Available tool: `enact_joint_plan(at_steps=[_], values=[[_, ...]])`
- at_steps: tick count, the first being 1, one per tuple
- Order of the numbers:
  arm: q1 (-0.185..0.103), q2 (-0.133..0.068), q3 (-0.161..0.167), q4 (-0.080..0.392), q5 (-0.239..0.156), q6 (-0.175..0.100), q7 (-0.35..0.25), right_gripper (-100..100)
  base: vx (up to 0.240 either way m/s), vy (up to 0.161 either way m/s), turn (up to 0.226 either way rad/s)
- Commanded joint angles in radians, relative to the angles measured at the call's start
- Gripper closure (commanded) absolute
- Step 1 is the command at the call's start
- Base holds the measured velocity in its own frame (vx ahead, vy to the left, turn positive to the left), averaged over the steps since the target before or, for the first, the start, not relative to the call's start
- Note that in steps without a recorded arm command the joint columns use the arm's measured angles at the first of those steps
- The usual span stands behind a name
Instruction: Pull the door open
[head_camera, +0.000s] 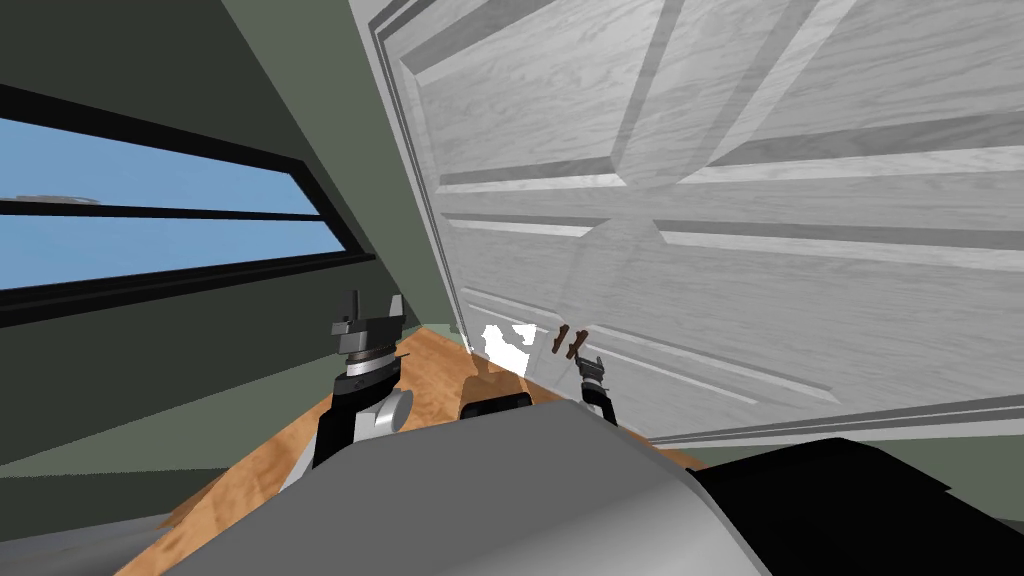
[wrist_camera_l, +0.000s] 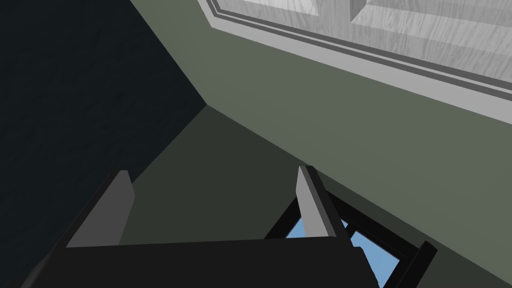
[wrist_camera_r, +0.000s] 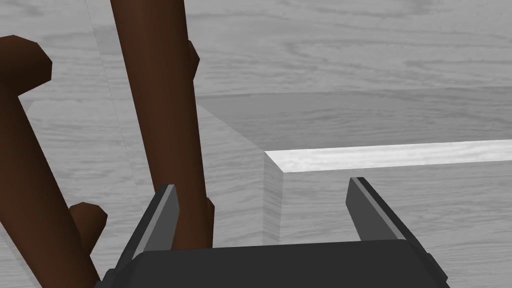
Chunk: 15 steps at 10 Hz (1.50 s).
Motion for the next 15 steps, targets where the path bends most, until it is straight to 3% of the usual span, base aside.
enact_joint_plan(at_steps=[1,6,7,15], values=[[-0.001,-0.001,0.0,-0.005,0.0,0.003,0.003,100,-0.018,0.012,0.023],[-0.001,-0.001,0.0,-0.005,0.0,0.003,0.003,100,0.004,0.016,0.01],[0.024,0.004,0.004,0.005,-0.001,0.003,0.004,-100,-0.143,-0.014,-0.157],[0.107,-0.015,-0.02,0.051,-0.013,0.003,0.01,-100,-0.198,0.001,-0.129]])
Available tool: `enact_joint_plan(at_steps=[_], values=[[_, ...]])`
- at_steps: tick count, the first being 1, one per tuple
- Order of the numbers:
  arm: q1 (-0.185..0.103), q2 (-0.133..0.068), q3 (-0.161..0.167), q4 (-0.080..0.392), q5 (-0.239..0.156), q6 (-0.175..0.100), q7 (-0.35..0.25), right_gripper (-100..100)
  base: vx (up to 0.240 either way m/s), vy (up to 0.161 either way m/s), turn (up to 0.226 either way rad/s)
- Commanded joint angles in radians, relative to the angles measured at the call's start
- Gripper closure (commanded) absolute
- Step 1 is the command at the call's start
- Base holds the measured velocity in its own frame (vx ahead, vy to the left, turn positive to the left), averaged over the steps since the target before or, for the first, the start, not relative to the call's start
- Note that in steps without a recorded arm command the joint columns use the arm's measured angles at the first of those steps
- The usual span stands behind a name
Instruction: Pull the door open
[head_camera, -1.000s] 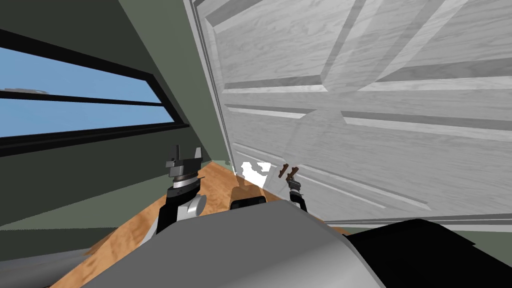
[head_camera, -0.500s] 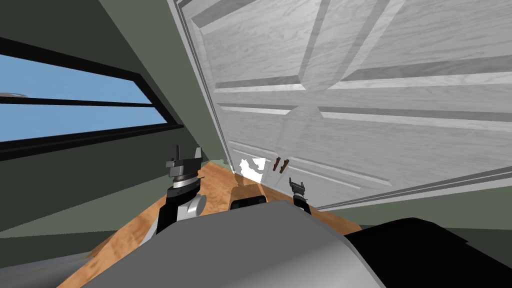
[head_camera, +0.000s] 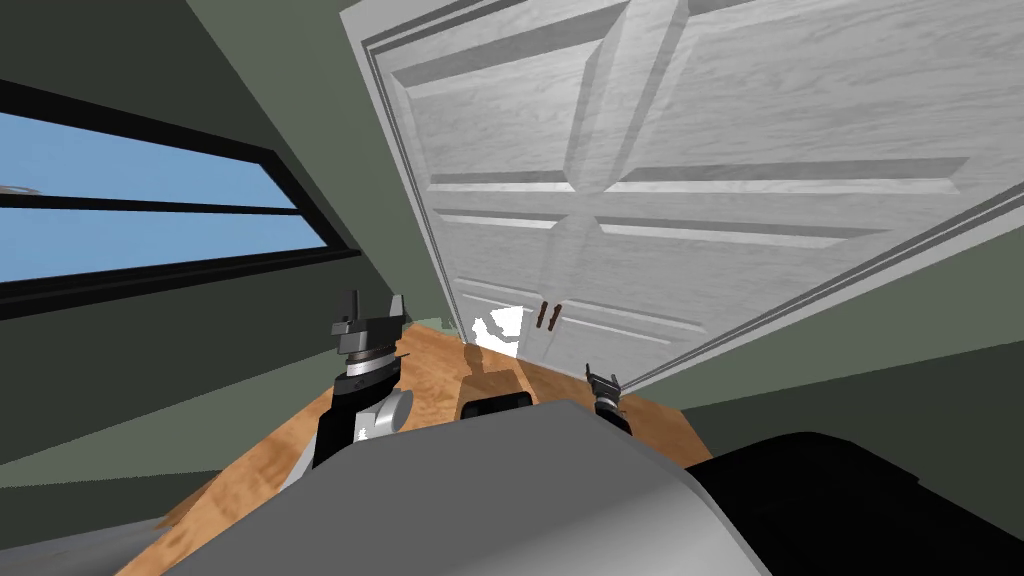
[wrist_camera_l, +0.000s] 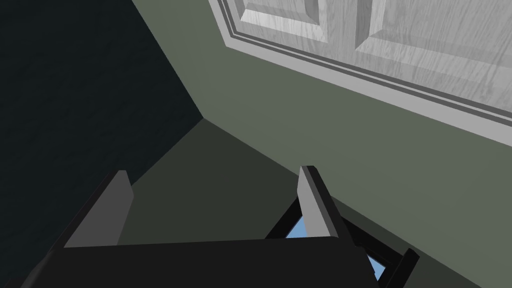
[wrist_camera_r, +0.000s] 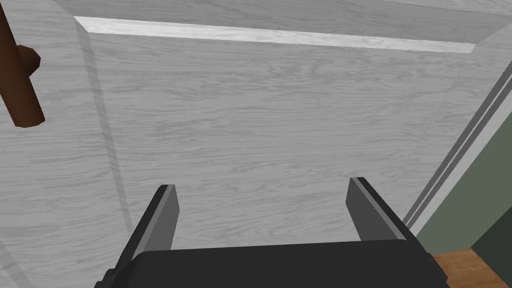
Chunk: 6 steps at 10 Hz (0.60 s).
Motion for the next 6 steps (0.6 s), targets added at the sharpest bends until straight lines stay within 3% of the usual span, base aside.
enact_joint_plan(at_steps=[1,4,6], values=[[0.008,-0.002,0.0,0.024,0.003,-0.004,-0.009,-100,-0.197,0.02,-0.139],[0.025,0.001,0.0,0.031,0.011,0.001,-0.002,-100,-0.189,0.023,-0.126],[0.02,0.013,0.01,0.024,0.029,0.01,0.008,-100,-0.171,0.044,-0.175]])
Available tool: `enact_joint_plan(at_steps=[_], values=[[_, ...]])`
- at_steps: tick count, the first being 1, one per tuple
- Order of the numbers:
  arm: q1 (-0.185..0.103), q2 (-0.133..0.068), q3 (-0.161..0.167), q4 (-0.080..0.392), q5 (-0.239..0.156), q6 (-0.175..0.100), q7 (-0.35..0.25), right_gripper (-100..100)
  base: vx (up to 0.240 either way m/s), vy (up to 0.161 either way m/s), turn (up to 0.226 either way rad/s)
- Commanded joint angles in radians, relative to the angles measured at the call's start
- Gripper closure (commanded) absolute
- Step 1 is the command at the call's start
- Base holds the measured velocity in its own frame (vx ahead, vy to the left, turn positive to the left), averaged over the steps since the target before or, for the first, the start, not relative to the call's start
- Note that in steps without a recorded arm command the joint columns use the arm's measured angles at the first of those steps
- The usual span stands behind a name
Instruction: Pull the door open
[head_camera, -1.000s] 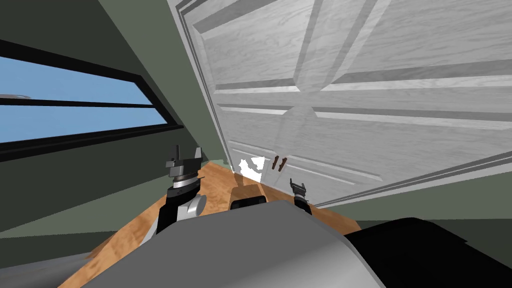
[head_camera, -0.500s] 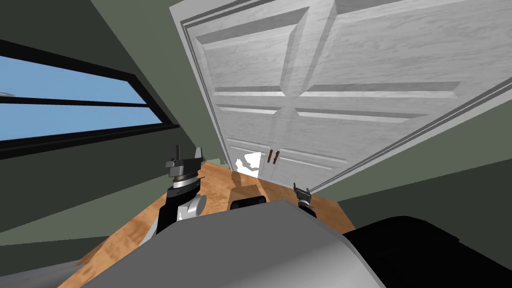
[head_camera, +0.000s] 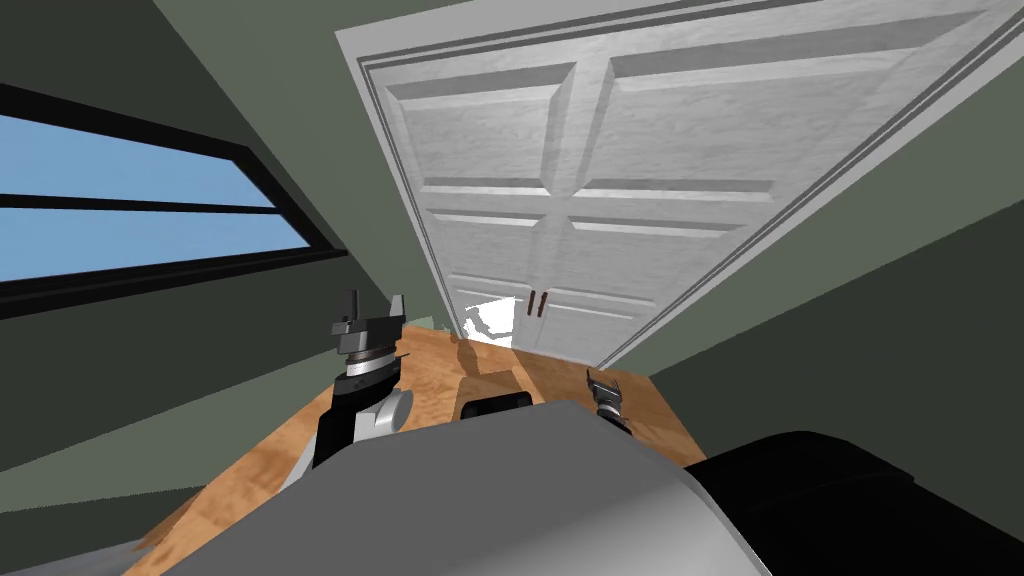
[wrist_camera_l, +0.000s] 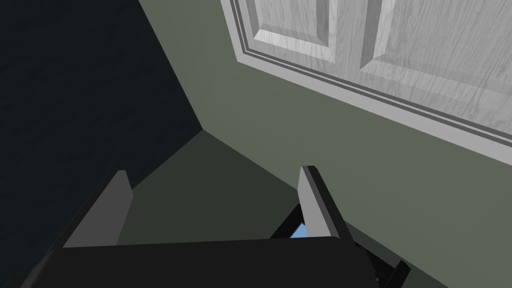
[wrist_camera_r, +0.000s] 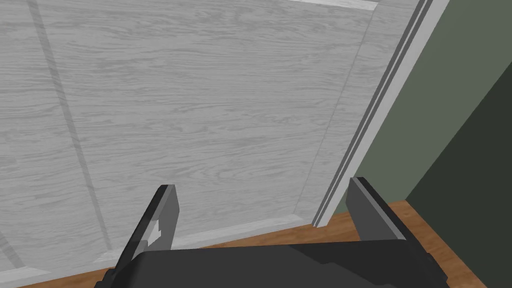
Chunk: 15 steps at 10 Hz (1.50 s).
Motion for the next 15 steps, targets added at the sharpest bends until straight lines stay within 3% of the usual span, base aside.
enact_joint_plan(at_steps=[1,5,11,14,15], values=[[-0.024,0.02,0.017,-0.027,0.029,0.019,0.017,-100,-0.137,0.052,-0.236],[-0.069,0.045,0.04,-0.057,0.061,0.032,0.03,-100,0.039,0.031,-0.033],[-0.176,0.092,0.081,-0.121,0.118,0.054,0.048,-100,0.144,0.025,0.014],[-0.213,0.103,0.089,-0.141,0.131,0.06,0.052,-100,0.186,0.022,0.043],[-0.206,0.103,0.089,-0.133,0.13,0.058,0.052,-100,0.086,0.008,0.013]])
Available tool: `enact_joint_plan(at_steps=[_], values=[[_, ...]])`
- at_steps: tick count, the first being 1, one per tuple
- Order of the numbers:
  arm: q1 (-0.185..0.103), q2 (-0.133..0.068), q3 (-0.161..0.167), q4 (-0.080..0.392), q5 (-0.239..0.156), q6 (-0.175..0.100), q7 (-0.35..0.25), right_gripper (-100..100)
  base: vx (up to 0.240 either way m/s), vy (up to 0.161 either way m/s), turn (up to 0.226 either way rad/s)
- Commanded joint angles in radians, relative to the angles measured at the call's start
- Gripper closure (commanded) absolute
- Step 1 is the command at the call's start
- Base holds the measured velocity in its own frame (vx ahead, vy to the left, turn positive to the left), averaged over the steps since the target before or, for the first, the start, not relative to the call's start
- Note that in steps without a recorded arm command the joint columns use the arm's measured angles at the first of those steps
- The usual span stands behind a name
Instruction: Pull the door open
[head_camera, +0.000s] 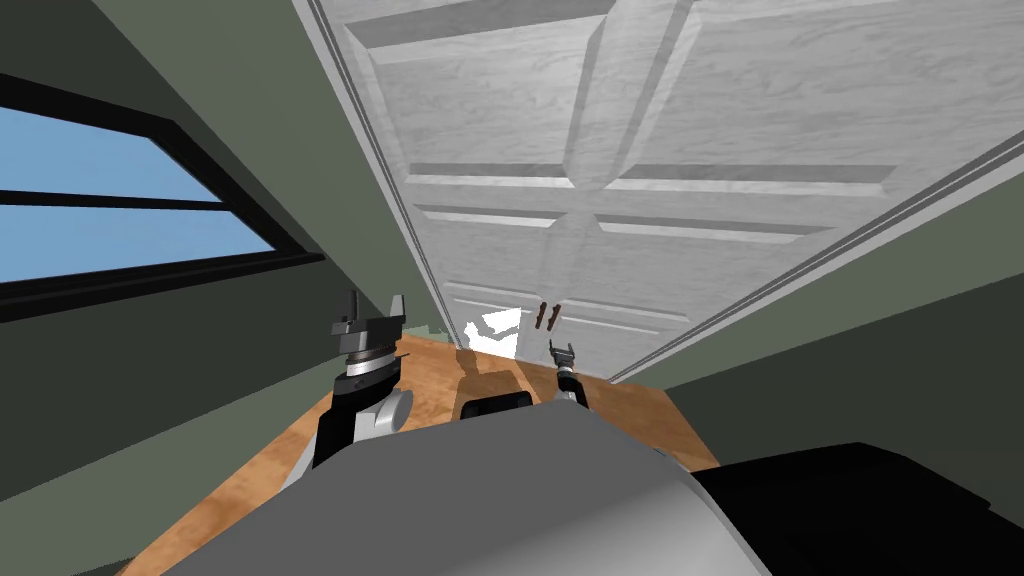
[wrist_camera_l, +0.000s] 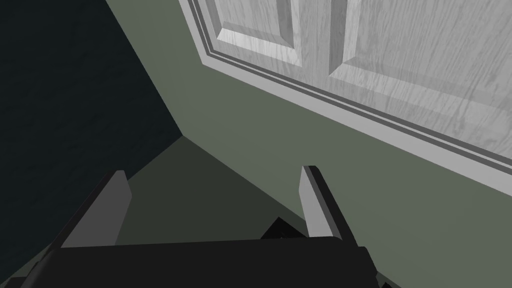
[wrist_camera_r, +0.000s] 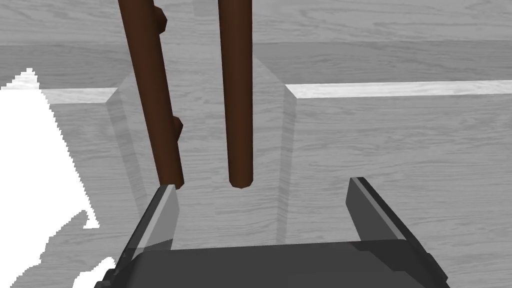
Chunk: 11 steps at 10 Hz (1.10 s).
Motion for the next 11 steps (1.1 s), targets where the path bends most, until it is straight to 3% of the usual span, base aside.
enact_joint_plan(at_steps=[1,4,6,11], values=[[0.024,-0.013,-0.013,0.017,-0.007,0.0,-0.002,-100,-0.068,0.021,-0.111],[0.055,-0.034,-0.033,0.039,-0.019,0.002,-0.005,-100,-0.165,0.005,-0.097],[0.055,-0.034,-0.033,0.039,-0.019,0.002,-0.005,-100,-0.053,0.002,-0.004],[0.12,-0.082,-0.082,0.092,-0.045,0.007,-0.013,-100,-0.088,0.007,-0.087]])
